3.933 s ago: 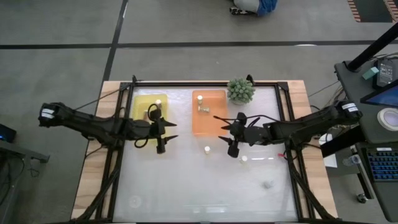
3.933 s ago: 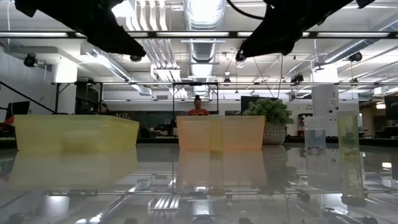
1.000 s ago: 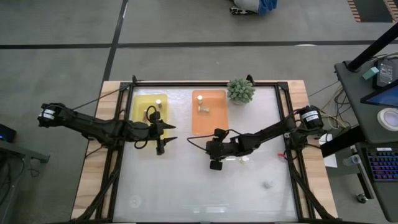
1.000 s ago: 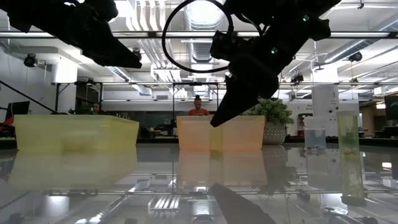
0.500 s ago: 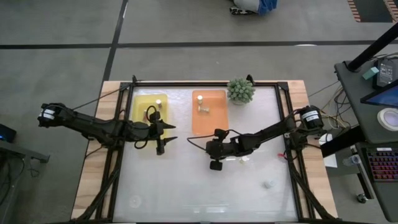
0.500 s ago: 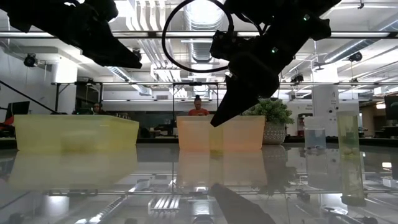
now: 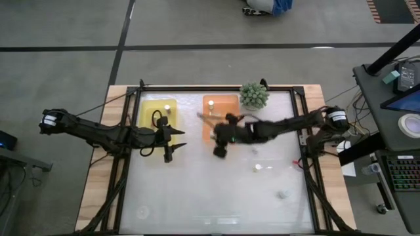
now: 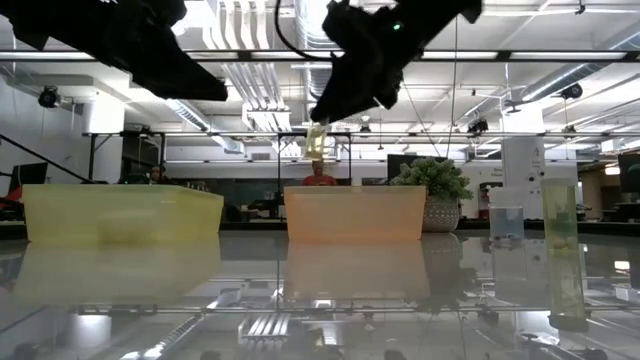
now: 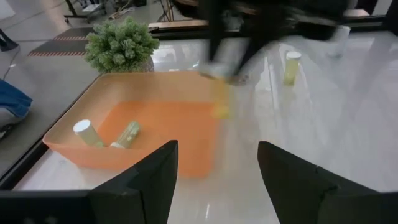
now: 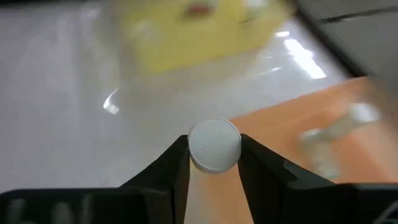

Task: Pick and place medicine bottles into bin by pill shape (circle, oval)
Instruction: Put the left yellow tablet bottle into the orange bin

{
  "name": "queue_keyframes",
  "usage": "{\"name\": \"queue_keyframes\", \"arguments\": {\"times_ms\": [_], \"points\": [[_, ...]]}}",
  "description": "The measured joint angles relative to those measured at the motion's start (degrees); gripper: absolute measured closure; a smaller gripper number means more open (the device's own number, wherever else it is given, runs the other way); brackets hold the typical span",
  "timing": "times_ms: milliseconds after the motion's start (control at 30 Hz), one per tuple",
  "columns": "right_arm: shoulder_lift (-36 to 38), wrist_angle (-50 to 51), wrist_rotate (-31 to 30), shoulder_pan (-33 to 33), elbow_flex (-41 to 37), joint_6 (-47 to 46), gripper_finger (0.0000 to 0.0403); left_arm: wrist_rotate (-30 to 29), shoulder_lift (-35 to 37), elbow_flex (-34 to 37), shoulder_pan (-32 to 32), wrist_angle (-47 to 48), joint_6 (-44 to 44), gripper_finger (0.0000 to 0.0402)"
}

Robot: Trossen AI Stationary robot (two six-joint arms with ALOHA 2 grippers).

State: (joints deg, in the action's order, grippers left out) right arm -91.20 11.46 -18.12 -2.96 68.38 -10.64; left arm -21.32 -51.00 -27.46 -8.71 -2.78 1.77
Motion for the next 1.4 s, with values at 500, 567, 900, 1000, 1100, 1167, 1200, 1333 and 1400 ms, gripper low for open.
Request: {"name": "queue_keyframes", "arguments": {"times_ms": [500, 567, 900, 1000, 1100, 1167, 1200, 1333, 1400], "points": [[-4.7, -0.3, -7.1, 20.2, 0.2, -10.0, 0.0292, -0.5, 0.1, 0.0, 0.1, -1.1, -3.7, 0.0196], [-5.3, -0.3, -7.3, 21.0, 0.2, -10.5, 0.0292, -0.5, 0.1, 0.0, 0.1, -1.3, -3.7, 0.0196], [-8.4, -0.2, -7.4, 21.8, 0.1, -11.4, 0.0293, -0.6, 0.1, 0.0, 0.1, -1.3, -3.7, 0.0196], [-8.7, -0.4, -7.5, 21.9, 0.1, -11.5, 0.0293, -0.6, 0.1, 0.0, 0.1, -1.3, -3.7, 0.0196], [-8.8, -0.4, -7.5, 21.9, 0.1, -11.9, 0.0289, -0.6, 0.1, 0.0, 0.1, -1.3, -3.7, 0.0196], [-8.8, -0.4, -7.5, 21.9, 0.1, -12.0, 0.0286, -0.6, 0.1, 0.0, 0.1, -1.3, -3.7, 0.0196], [-8.8, -0.4, -7.5, 21.9, 0.1, -12.0, 0.0286, -0.6, 0.1, 0.0, 0.1, -1.3, -3.7, 0.0196], [-8.8, -0.3, -7.5, 21.9, -0.1, -12.3, 0.0284, -0.6, 0.1, 0.0, 0.1, -1.3, -3.7, 0.0196], [-8.8, -0.5, -7.5, 21.9, -0.5, -12.6, 0.0284, -0.6, 0.1, 0.0, 0.1, -1.3, -3.7, 0.0196]]}}
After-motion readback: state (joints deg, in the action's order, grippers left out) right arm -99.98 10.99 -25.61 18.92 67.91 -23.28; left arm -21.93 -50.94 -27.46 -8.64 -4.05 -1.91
